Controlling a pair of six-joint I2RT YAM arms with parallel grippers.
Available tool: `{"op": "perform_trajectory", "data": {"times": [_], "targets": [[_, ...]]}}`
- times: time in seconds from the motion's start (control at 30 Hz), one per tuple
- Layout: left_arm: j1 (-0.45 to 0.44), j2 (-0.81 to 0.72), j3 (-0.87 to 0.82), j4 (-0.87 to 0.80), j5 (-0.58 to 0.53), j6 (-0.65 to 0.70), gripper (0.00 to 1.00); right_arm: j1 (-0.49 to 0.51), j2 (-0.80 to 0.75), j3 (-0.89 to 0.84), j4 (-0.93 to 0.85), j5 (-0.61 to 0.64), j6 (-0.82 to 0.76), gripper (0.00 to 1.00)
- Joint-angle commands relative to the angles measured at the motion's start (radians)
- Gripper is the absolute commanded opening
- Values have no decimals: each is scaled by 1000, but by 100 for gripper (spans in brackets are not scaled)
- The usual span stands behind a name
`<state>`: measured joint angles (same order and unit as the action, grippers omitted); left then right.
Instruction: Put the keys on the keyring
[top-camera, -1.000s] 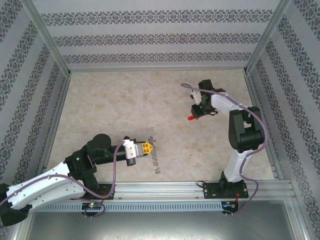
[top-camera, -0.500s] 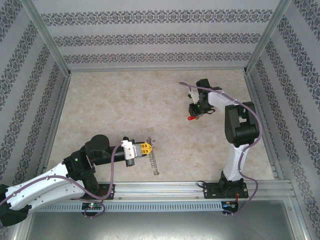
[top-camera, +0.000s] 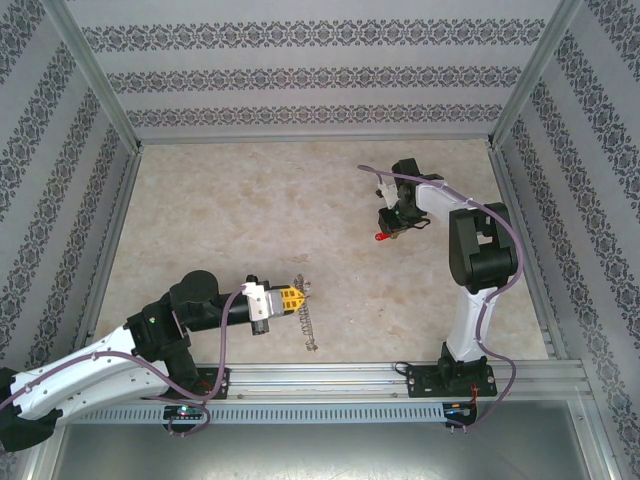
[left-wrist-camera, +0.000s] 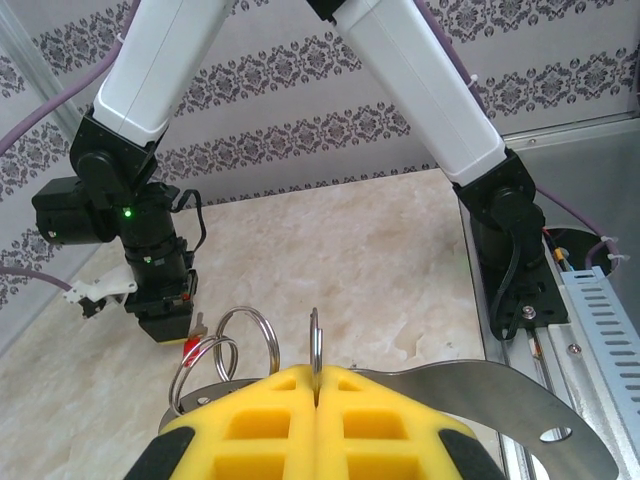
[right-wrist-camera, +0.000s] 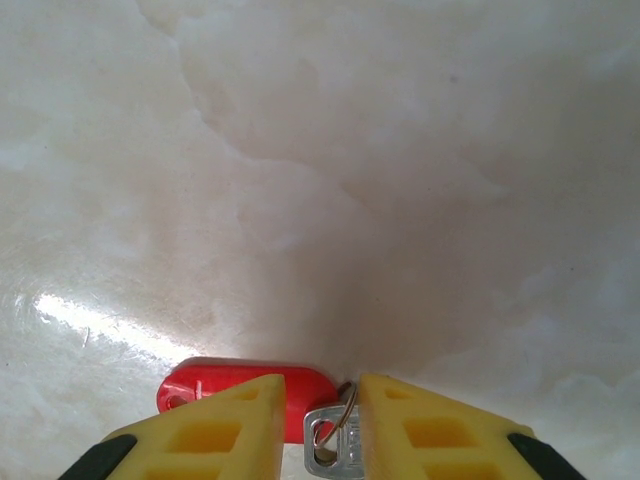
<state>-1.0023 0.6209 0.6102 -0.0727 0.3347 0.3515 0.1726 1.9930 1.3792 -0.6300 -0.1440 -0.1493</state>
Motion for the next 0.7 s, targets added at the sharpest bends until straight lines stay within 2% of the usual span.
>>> {"op": "perform_trajectory", "data": {"times": [0.0, 0.47, 0.67], "targets": [[-16, -22, -4, 55, 1, 10, 0, 3, 18, 14, -33, 15, -6, 25], [-25, -38, -6, 53, 9, 13, 0, 7, 33, 19, -45, 35, -17, 18], [-33, -49, -11, 56, 10, 15, 0, 8, 41, 21, -47, 31, -25, 8]]}}
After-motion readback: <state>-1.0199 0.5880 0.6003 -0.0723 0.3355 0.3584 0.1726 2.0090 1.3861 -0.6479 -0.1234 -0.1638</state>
